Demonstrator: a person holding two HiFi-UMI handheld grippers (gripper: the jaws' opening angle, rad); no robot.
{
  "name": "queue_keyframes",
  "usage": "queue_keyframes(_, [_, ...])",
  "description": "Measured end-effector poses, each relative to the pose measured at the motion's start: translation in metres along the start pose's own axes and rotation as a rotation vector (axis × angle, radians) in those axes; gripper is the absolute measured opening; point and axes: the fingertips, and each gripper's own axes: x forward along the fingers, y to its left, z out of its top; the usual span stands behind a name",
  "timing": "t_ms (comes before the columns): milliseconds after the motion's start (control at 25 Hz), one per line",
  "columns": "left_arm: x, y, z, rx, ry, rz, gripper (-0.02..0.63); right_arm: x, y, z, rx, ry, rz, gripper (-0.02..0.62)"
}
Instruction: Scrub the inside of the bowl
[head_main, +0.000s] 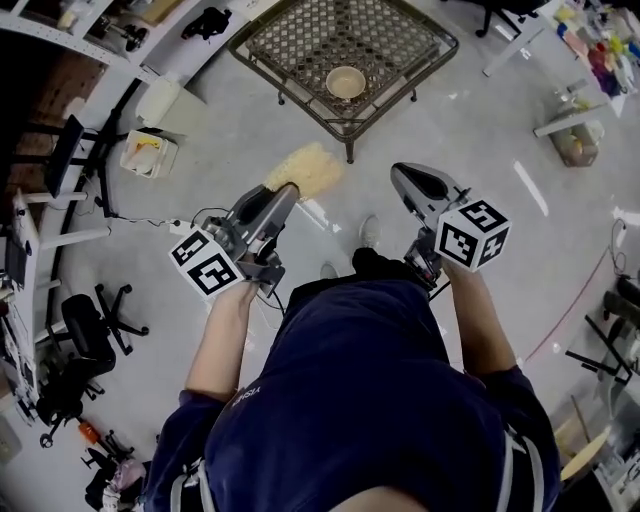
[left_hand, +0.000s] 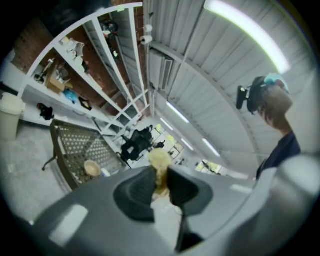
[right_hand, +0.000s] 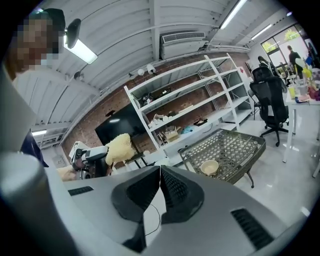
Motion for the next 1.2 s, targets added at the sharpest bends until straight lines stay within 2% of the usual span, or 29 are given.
queue_keyframes(160, [0.032,0.009,0.017,0.01,-0.029,0.043,0.061,0.012,-0.035,0.017,-0.01,0.046,0.038,0.008])
queue_keyframes(360, [0.056,0.028,0.025,-0.023,-0.045,0.088,0.061,0.027,-0.067,0.037,-0.01,0.067,0.076,0.008])
queue_keyframes(600, [0.073,0.055,0.04,-0.02,-0.05,0.113,0.061,0.057,-0.094,0.032,0.027,0.125,0.091,0.008])
queue_keyframes(960, [0.103,0.128,0.066,-0.053,-0.015,0.104,0.061,0.122,-0.141,0.041,0.065,0.181,0.051,0.008])
queue_keyframes(1080, [0.115,0.153,0.079,-0.04,0.028,0.092,0.061,0.148,-0.161,0.044,0.084,0.204,0.015,0.009])
queue_keyframes(1200, [0.124,0.188,0.085,-0.043,0.088,0.091,0.061,0.178,-0.188,0.033,0.065,0.275,-0.047,0.009])
